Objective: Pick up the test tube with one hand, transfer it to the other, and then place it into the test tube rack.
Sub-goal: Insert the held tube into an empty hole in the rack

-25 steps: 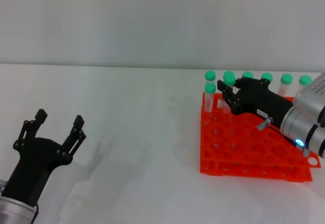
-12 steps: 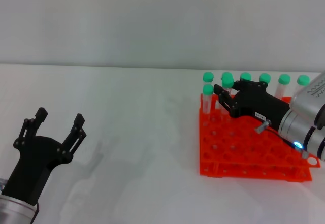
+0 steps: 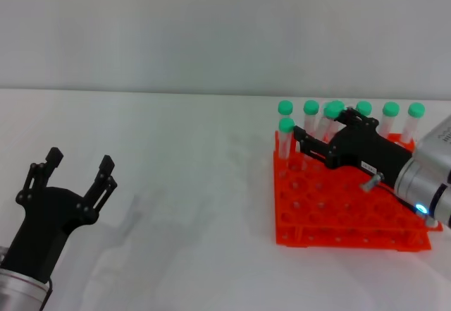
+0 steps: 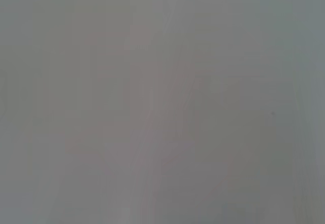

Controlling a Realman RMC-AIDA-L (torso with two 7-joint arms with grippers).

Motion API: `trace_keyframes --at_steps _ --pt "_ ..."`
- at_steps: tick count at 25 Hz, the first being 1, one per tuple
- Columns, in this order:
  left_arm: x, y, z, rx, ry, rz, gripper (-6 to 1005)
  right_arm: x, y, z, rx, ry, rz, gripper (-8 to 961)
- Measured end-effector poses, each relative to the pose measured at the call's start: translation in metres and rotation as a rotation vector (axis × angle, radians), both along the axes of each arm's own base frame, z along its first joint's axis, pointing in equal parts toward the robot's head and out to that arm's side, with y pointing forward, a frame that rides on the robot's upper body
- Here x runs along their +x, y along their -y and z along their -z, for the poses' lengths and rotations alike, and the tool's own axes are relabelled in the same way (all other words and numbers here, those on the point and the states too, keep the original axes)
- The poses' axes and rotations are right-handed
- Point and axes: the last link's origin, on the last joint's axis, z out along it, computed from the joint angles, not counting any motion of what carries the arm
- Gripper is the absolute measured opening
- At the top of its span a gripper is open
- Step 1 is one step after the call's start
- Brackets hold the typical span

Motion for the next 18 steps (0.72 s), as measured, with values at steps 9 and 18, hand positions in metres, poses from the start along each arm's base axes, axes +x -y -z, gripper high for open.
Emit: trace_keyframes --at_steps 9,18 --pt "0.002 -0.002 0.0 0.002 0.006 0.004 862 -0.002 0.002 0.006 -0.026 0.071 -0.047 794" --pt "0.002 -0.002 0.0 0.004 0.011 0.0 861 -0.007 0.002 0.008 -0.025 0.095 -0.072 792"
